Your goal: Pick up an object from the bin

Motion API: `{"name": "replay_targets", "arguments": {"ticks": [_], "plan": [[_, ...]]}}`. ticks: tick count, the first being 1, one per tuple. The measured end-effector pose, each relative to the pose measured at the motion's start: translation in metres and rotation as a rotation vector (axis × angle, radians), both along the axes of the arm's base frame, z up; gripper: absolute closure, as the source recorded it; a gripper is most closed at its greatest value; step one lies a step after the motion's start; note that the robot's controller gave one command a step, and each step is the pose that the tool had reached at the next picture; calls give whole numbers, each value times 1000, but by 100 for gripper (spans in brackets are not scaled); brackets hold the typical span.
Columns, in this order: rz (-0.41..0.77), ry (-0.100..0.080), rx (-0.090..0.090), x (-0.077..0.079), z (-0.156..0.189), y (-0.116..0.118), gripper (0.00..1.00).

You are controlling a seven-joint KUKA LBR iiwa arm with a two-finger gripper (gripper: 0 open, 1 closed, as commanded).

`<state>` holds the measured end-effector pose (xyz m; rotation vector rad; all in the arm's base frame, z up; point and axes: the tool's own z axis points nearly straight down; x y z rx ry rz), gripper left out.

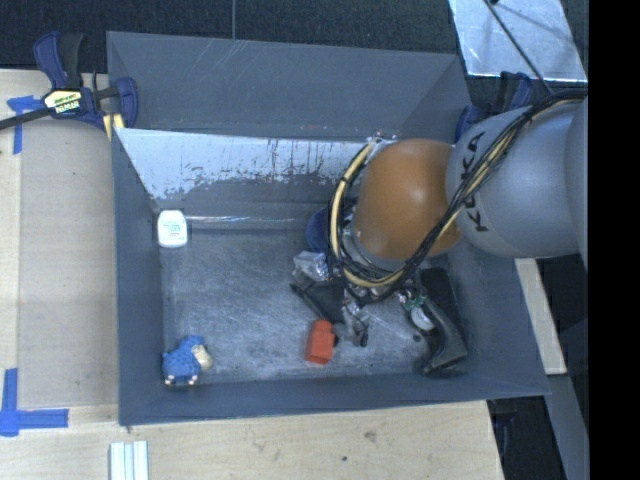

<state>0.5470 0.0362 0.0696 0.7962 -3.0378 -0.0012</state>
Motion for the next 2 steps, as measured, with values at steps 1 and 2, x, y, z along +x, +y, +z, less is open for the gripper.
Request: {"name": "replay_targets", "arguments": {"ticks": [1, 2], "plan": [[585, -7, 1, -6, 1, -9, 0], [583, -7, 2, -5, 1, -9, 100]]}}
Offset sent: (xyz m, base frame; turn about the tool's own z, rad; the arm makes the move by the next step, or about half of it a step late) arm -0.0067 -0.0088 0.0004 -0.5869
